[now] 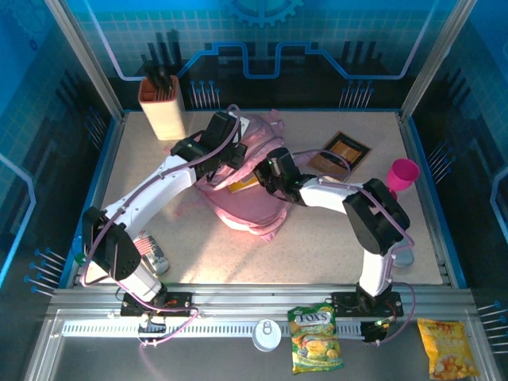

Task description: Pack the student bag

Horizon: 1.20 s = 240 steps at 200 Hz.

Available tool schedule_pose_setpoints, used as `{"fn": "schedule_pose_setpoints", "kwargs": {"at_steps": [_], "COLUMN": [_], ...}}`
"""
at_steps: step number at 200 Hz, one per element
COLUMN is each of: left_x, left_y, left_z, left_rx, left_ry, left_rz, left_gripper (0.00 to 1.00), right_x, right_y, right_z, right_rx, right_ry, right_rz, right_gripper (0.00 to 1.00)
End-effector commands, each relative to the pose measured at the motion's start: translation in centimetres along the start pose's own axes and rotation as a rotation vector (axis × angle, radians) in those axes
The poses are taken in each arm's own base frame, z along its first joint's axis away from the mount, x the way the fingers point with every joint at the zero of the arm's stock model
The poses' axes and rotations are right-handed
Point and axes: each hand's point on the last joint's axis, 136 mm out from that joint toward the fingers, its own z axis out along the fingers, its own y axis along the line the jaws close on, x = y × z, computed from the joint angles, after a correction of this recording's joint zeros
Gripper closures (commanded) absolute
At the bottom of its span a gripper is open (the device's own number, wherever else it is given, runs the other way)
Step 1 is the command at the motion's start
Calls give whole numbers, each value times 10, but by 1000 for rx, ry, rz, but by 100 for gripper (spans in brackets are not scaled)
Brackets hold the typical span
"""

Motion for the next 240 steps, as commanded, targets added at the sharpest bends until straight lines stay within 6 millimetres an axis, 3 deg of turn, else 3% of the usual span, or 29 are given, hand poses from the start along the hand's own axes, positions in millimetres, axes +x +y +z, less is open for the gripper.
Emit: {"fn": "schedule_pose_setpoints", "kwargs": {"at_steps": [1, 13, 44, 104, 113, 135, 165, 180, 200, 215, 240], "left_x": [-48, -48, -50, -29, -22, -5, 24, 36, 45, 48, 52], "left_y": [9, 13, 22, 32, 32, 20, -3, -13, -13, -1, 18], "left_z": [-32, -31, -29, -17, -15, -13, -13, -15, -17, -18, -25], "left_rx": [24, 6, -31, -45, -42, 36, 169, 223, 229, 176, 119], "left_ry": [-198, -196, -183, -132, -120, -91, -43, -21, -14, -20, -37], "left_rz": [-105, -122, -133, -171, -178, -166, -157, -174, -205, -237, -283], "left_gripper": [95, 94, 94, 93, 93, 90, 80, 72, 61, 55, 44], "right_x": [17, 21, 27, 28, 26, 7, -37, -57, -77, -88, -106], "right_y": [9, 12, 14, 0, -21, -47, -90, -94, -85, -77, -76], "right_z": [16, 18, 4, -75, -88, -123, -173, -193, -209, -211, -203], "right_rx": [-36, -47, -61, -79, -20, 83, 277, 317, 326, 316, 346], "right_ry": [76, 108, 153, 147, 127, 13, -174, -242, -284, -292, -248], "right_rz": [33, 21, 15, -96, -136, -290, -411, -451, -516, -561, -560], "right_gripper": [76, 71, 45, 32, 30, 30, 27, 21, 9, 0, 0]}}
